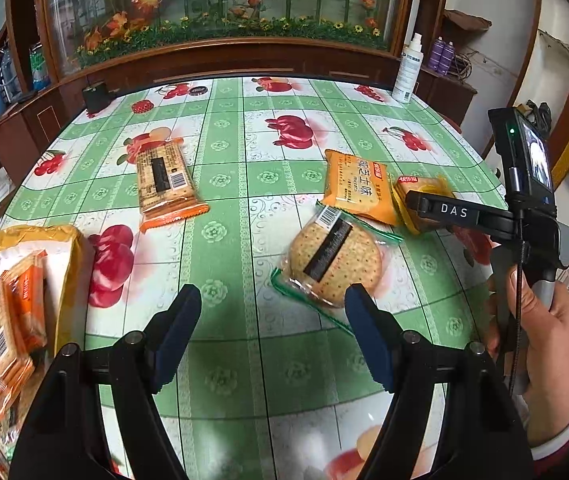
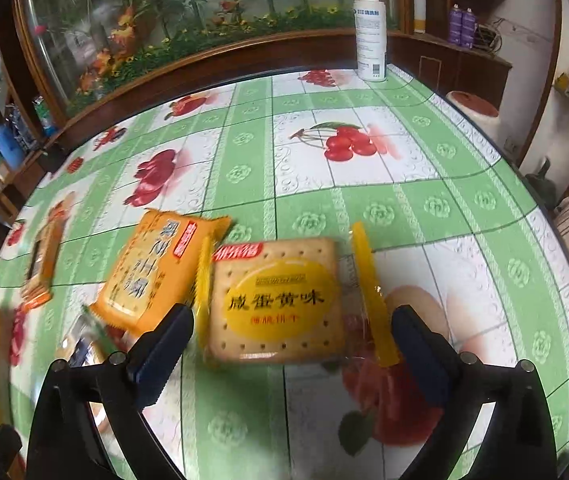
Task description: Organize snacks
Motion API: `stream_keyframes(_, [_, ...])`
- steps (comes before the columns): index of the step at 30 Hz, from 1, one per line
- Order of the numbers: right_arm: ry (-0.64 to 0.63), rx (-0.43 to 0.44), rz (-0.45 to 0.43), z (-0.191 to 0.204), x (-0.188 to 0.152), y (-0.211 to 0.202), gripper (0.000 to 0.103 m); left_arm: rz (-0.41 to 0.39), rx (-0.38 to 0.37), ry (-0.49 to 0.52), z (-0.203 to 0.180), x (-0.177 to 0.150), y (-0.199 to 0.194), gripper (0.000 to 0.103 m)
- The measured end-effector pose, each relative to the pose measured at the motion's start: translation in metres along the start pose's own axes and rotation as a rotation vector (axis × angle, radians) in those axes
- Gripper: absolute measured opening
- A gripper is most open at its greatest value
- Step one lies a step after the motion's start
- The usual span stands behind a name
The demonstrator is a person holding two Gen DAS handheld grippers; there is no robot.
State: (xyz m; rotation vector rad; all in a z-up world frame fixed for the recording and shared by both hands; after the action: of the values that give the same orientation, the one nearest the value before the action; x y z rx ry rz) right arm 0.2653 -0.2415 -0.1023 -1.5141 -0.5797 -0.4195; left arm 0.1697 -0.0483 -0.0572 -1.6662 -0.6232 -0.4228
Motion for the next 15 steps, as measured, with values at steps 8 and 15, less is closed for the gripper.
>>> stream_keyframes(8, [-0.077, -0.029, 0.046, 0.003, 0.003, 0.013, 0.103, 0.065, -0.054, 0.055, -0.014, 0.012, 0.033, 0.074])
stream_keyframes(15, [-0.114, 0.022, 0.074, 0.001, 0.004, 0.015, 0.103, 0.122, -0.12, 0.08, -0.029, 0.015, 0.055, 0.074])
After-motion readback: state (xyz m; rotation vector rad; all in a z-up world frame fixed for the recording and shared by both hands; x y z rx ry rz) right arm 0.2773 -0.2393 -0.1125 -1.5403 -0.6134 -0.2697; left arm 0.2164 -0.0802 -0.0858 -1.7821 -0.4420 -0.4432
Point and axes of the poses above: each gripper's, at about its wrist camera, not at the fingertips, and y roughly the way its jaws point, z to its left, x to its top, the point moved 2 cm from there along y, roughly the way its jaws point, and after that the axes turned 12 degrees about -y, right-handed, at the moved point
